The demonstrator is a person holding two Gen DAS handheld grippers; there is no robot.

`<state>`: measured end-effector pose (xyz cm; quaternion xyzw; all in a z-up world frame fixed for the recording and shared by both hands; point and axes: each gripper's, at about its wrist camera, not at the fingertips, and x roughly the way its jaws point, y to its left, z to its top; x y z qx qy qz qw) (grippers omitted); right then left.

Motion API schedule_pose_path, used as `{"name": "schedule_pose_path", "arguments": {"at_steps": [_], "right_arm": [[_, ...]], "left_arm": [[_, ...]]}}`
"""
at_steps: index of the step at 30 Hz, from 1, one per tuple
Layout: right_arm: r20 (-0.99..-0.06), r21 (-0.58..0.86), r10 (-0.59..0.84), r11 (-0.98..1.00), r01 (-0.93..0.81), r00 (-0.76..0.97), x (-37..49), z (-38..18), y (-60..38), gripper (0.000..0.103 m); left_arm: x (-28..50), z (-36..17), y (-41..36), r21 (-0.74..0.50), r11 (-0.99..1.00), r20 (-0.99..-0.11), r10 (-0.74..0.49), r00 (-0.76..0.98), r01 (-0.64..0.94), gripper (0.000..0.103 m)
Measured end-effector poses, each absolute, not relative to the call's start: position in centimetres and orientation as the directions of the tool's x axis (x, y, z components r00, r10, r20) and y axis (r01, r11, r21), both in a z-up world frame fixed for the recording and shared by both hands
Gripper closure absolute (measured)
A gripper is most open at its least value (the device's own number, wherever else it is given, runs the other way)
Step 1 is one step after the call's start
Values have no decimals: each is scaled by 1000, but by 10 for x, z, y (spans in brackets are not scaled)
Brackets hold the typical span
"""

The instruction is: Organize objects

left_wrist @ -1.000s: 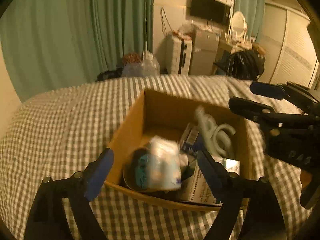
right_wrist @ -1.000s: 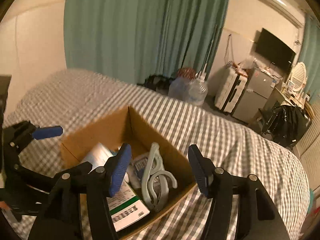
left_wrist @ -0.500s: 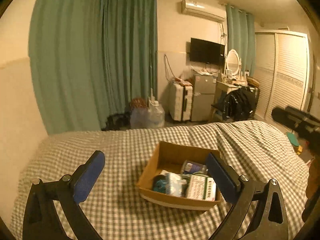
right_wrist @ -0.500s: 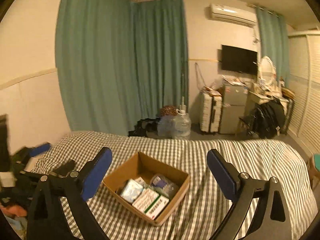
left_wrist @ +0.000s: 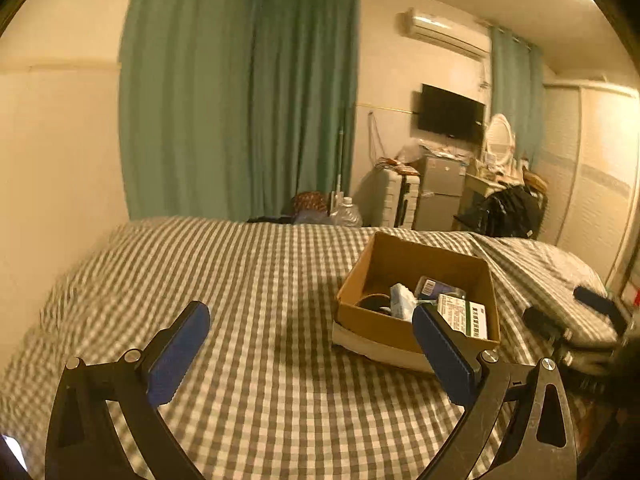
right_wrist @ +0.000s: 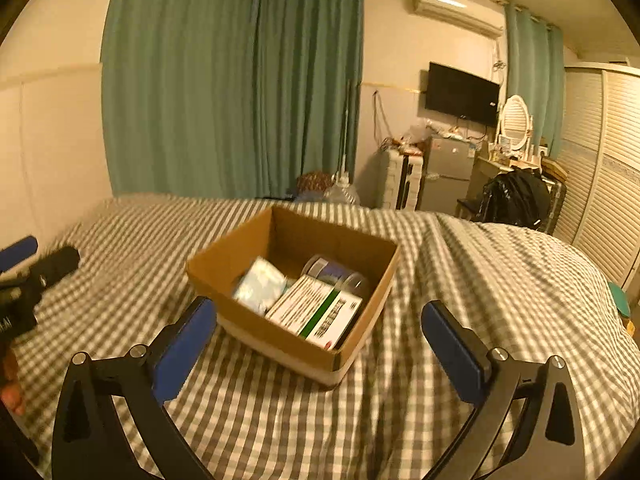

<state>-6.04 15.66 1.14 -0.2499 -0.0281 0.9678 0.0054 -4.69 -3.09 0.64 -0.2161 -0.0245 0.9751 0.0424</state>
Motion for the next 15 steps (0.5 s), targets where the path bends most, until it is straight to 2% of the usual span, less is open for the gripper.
{"name": "schedule_pose_path", "arguments": {"at_steps": [3, 6, 10, 15], "right_arm": [[-478, -56, 26, -998, 1, -878, -63, 9, 156, 0], [-457, -52, 24, -999, 0, -889, -61, 13, 157, 0], [-449, -50, 31, -999, -10, -893, -58, 13, 160, 0], [-450, -35, 32, -999, -19, -892, -58, 14, 164, 0]], "left_arm": [[-41, 5, -28, -43, -997, -362, 79, -929, -68, 0], [-40, 3, -23, 16, -999, -366, 41, -930, -50, 0], [-38, 4, -26, -28, -998, -362, 69, -930, -63, 0], [-39, 1, -24, -11, -998, -374, 63, -925, -63, 0]]}}
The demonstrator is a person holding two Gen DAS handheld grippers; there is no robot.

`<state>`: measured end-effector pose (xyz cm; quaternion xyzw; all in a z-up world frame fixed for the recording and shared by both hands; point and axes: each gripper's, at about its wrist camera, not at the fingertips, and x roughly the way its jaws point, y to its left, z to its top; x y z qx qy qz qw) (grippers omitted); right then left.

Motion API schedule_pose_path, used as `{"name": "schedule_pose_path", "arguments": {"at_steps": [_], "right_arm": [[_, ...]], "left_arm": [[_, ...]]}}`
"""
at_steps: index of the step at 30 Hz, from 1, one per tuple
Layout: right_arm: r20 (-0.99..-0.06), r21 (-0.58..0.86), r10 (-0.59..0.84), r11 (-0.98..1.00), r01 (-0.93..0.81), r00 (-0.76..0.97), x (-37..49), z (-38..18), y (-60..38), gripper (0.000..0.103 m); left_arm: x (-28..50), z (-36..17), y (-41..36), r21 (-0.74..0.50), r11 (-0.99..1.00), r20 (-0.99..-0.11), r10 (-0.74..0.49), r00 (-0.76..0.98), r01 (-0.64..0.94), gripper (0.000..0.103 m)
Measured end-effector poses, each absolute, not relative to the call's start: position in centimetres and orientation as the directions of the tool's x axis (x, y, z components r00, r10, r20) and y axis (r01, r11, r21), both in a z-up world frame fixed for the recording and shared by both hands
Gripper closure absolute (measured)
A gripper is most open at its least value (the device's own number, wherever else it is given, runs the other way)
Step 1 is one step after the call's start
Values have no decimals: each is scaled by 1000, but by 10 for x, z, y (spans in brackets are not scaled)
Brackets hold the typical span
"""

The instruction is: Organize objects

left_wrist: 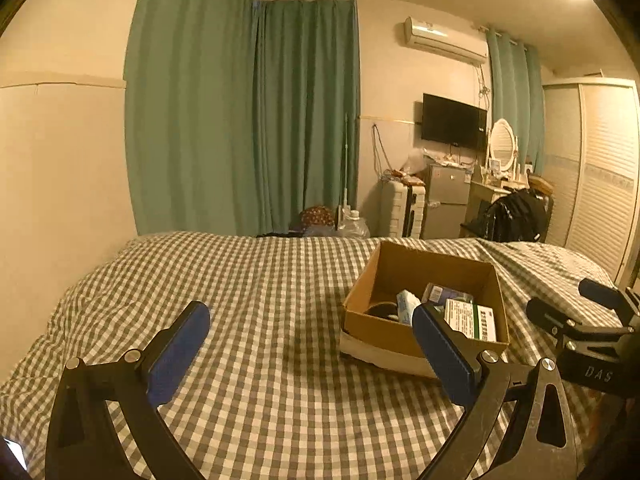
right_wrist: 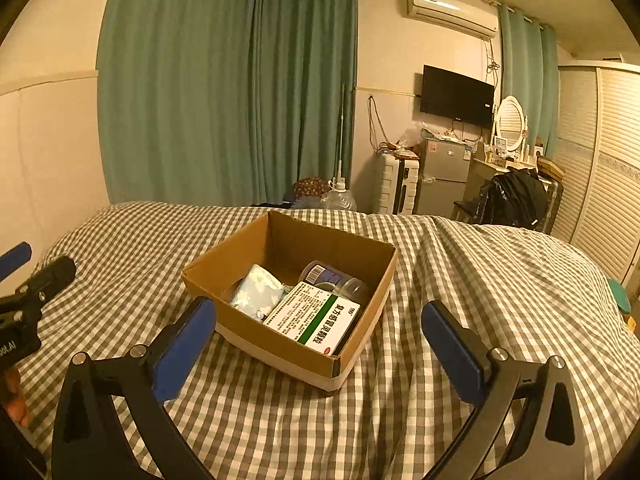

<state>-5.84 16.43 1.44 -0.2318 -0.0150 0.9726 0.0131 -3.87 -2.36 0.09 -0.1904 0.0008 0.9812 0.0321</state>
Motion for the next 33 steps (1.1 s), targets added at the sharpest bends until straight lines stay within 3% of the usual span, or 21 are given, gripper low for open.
{"name": "schedule_pose_path", "arguments": {"at_steps": [33], "right_arm": [[-463, -51, 39, -999, -17, -886, -60, 11, 162, 0]], "left_arm": [[-37, -4, -16, -3, -997, -390, 72, -918, -77, 0]]}}
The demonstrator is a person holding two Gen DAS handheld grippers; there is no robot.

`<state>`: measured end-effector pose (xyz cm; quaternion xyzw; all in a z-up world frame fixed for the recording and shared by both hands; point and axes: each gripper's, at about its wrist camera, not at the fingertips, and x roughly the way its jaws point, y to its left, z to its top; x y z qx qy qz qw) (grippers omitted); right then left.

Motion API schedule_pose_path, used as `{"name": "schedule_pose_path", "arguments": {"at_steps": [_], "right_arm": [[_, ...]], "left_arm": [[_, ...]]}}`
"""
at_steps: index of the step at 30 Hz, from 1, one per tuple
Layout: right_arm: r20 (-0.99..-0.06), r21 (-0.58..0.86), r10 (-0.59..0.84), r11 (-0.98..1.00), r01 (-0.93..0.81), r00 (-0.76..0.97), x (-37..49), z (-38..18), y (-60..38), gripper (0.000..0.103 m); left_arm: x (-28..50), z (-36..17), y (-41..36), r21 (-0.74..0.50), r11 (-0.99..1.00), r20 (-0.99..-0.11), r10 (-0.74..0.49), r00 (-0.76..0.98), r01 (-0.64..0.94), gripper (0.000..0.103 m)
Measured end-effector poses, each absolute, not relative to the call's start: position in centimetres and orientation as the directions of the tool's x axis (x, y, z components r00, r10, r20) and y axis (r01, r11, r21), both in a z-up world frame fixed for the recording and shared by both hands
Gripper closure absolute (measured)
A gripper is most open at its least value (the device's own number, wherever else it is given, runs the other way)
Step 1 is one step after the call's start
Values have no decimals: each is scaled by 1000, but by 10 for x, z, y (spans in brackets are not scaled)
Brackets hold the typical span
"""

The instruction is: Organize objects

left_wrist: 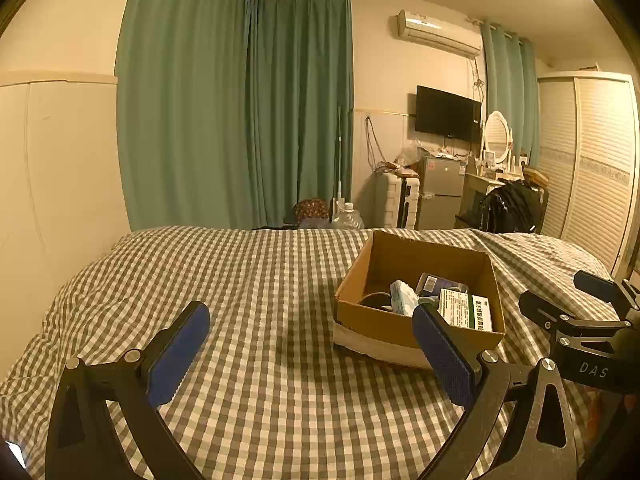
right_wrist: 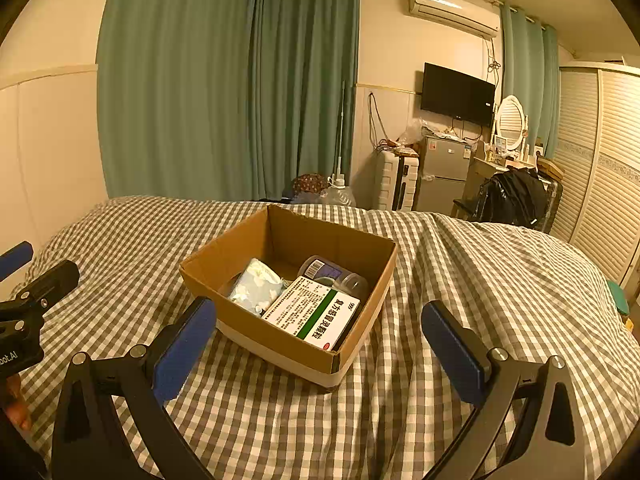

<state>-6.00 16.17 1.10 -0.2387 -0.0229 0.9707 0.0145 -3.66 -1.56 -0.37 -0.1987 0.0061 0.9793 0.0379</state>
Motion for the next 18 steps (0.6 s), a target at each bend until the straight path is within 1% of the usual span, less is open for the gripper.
{"name": "schedule_pose_path", "arguments": {"at_steps": [18], "right_arm": [[-466, -58, 48, -998, -24, -883, -60, 9, 161, 0]], "left_arm": [[-37, -6, -18, -7, -999, -398, 50, -916, -51, 0]]}}
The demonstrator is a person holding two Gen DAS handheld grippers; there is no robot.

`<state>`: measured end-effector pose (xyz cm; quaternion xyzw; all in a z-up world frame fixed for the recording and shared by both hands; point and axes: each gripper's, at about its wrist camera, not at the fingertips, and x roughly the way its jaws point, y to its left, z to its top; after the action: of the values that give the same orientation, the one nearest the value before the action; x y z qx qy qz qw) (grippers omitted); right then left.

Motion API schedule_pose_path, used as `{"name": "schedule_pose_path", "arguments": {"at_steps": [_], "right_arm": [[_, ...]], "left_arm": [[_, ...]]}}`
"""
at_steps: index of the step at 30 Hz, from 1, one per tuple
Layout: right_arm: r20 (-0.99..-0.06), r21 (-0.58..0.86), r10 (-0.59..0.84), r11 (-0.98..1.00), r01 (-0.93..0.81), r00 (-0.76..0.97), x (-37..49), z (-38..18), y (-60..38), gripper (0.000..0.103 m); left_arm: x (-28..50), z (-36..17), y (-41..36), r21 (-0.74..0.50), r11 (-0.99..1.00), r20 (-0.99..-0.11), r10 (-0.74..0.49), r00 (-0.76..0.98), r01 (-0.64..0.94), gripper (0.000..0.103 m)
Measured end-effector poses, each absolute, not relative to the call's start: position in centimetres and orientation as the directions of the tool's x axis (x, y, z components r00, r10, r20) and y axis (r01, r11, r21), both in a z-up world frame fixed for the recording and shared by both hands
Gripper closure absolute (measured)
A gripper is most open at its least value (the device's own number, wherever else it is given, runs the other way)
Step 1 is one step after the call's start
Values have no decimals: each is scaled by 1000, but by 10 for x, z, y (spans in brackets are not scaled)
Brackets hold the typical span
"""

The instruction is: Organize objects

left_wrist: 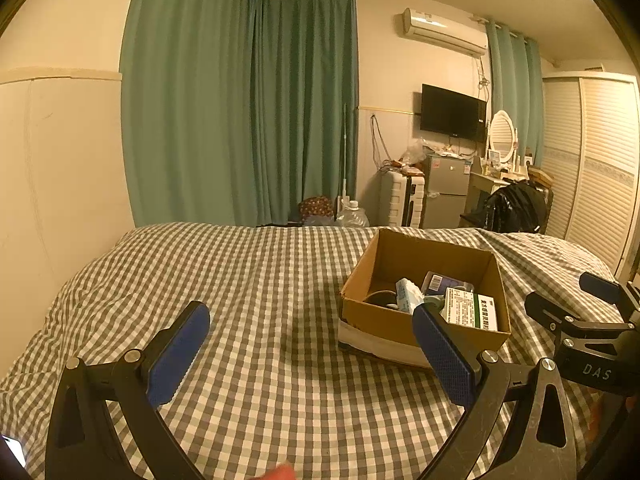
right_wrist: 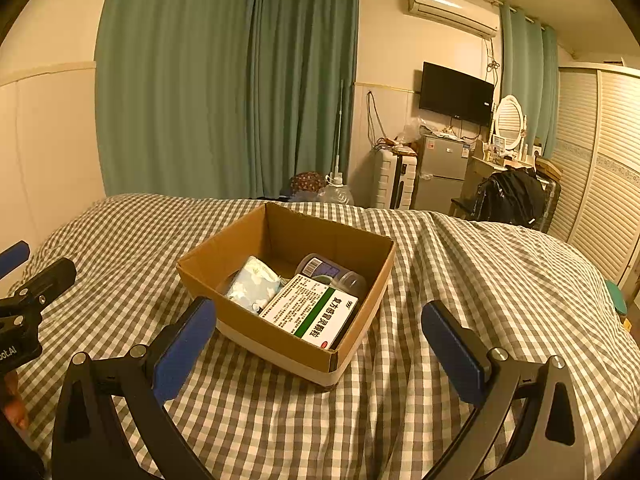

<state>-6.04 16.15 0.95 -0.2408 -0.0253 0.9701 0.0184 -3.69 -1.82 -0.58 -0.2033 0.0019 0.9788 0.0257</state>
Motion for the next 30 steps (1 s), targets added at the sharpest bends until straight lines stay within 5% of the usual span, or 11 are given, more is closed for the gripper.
{"name": "schedule_pose_path", "arguments": {"at_steps": [30], "right_arm": [[-474, -68, 60, -997, -32, -878, -62, 7, 163, 0]], "left_arm": [[-38, -7, -18, -9, -998, -405, 56, -913, -57, 0]]}}
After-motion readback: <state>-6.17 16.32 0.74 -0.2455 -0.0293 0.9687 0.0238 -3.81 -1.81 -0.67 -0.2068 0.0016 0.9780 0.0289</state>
